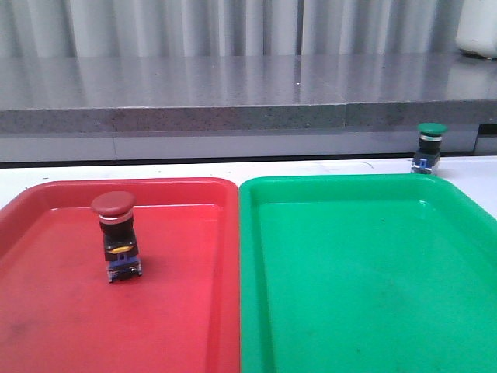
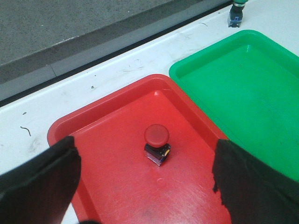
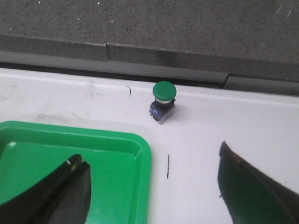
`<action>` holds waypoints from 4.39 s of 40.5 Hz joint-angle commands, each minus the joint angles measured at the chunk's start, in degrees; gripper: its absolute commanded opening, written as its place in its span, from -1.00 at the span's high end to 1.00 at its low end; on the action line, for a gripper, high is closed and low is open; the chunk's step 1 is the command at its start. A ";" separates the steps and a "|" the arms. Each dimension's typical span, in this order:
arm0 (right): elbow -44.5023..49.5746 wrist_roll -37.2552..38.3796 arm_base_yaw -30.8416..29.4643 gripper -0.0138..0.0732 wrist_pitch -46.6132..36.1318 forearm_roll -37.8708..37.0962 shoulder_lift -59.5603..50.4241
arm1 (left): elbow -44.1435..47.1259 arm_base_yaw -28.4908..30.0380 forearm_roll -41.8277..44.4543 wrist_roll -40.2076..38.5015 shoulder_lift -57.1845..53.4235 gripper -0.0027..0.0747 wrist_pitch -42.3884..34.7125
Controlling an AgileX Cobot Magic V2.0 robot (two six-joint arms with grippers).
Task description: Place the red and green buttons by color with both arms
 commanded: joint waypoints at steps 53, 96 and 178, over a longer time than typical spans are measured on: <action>-48.79 -2.77 -5.20 0.14 12.17 6.99 54.40 | -1.41 -0.54 0.00 -0.12 0.12 -0.53 -3.76; -5.96 -8.47 15.90 0.14 7.79 6.76 15.08 | -1.41 -0.54 0.00 -0.12 0.12 -0.53 -3.76; 1.91 -4.23 17.57 -0.55 19.59 5.83 -13.73 | -1.41 -0.54 0.00 -0.12 0.12 -0.53 -3.76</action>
